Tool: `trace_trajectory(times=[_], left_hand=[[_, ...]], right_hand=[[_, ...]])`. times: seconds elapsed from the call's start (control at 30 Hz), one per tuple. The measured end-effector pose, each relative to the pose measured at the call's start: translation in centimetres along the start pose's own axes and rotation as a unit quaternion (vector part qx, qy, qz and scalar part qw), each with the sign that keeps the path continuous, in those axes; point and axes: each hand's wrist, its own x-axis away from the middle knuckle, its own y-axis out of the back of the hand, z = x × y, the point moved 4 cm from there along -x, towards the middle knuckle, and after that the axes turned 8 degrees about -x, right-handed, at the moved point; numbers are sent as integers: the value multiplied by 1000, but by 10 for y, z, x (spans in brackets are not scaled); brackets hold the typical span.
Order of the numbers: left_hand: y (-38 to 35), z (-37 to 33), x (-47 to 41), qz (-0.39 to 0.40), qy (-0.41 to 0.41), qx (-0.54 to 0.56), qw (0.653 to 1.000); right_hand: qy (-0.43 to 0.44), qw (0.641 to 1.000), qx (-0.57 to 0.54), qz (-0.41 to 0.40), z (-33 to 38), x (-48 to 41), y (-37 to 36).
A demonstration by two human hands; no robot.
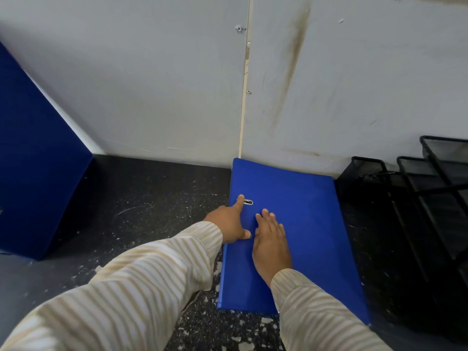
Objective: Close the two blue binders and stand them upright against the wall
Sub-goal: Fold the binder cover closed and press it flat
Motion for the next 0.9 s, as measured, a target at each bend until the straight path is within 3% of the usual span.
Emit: trace_trajectory(times=[0.3,0.37,0.43,0.5,0.57,0.67,0.9], left_hand=[[6,-13,-8,4,-12,-83,996],[5,-10,-9,14,-18,-28,999],[3,-5,-11,43,-6,102,994],[1,2,-23,28,29,255,966],[1,10,-38,-23,74,335,939],[4,17,-51,-55,96,363,925],[17,17,-46,33,84,376,922]], right_hand=[[-18,1000,-6,16,4,-3,0],[-17,1000,-8,10,4,-5,1],[-15,1000,-11,-2,6,-10,2],[-16,999,-21,-23,8,-15,5],[-11,999,-23,-24,9,-18,7],[0,1000,3,-5,10,-19,7],[-4,1000,-8,-23,12,-27,9]])
